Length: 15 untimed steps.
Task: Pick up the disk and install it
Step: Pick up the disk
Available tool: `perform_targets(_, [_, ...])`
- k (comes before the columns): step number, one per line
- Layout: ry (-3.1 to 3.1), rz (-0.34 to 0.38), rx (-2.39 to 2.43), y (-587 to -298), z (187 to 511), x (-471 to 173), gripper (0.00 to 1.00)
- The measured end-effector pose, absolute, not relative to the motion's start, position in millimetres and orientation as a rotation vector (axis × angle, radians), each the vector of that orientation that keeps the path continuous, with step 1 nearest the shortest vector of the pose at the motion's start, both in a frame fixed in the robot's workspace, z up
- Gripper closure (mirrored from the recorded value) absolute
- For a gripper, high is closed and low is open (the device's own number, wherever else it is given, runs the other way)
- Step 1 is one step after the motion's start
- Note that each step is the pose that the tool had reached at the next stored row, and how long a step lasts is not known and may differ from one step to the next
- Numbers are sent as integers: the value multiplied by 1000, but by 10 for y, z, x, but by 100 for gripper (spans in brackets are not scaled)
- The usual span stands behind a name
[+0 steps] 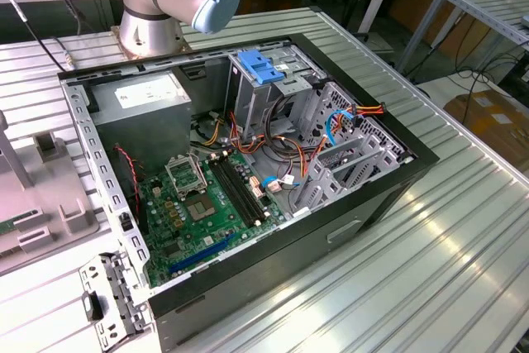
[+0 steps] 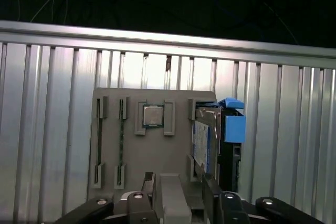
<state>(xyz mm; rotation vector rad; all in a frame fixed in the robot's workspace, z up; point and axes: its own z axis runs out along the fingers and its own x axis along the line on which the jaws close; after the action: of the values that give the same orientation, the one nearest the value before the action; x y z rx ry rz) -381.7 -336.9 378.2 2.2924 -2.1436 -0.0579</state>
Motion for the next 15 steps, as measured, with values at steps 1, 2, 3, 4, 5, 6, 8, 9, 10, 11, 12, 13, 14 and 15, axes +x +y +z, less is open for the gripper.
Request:
perform_targets(1, [-2143,-58,2293,-3369,3782,-3817,46])
perform_targets(2, [-2143,-58,2293,-3369,3782,-3817,40])
perform_targets(3, [-2143,-58,2293,-3369,3782,-3817,35])
perform_targets(4, [-2143,-58,2293,-3368,3782,-3817,28])
perform_targets(5, [-2143,-58,2293,-3369,3782,-3817,22])
perform_targets(6, [-2143,-58,2293,-3368,3782,-3817,16])
perform_targets(8, [-2142,-58,2293,-3369,3782,-3817,10])
perform_targets(9, [-2142,-58,2294,-3369,3782,-3817,4])
perform_targets(10, [-2142,-58,2294,-3369,3782,-3817,4])
perform_targets(11, [-2142,-58,2294,-3369,3782,-3817,4])
perform_targets(12, [-2142,-58,2294,-3368,3782,-3817,4])
perform_targets(13, [-2142,-58,2294,-3365,3778,-3819,4])
perform_targets(14, [-2142,-58,2294,-3361,3774,-3822,4])
perform_targets(15, [-2142,-58,2294,-3352,3765,-3829,4])
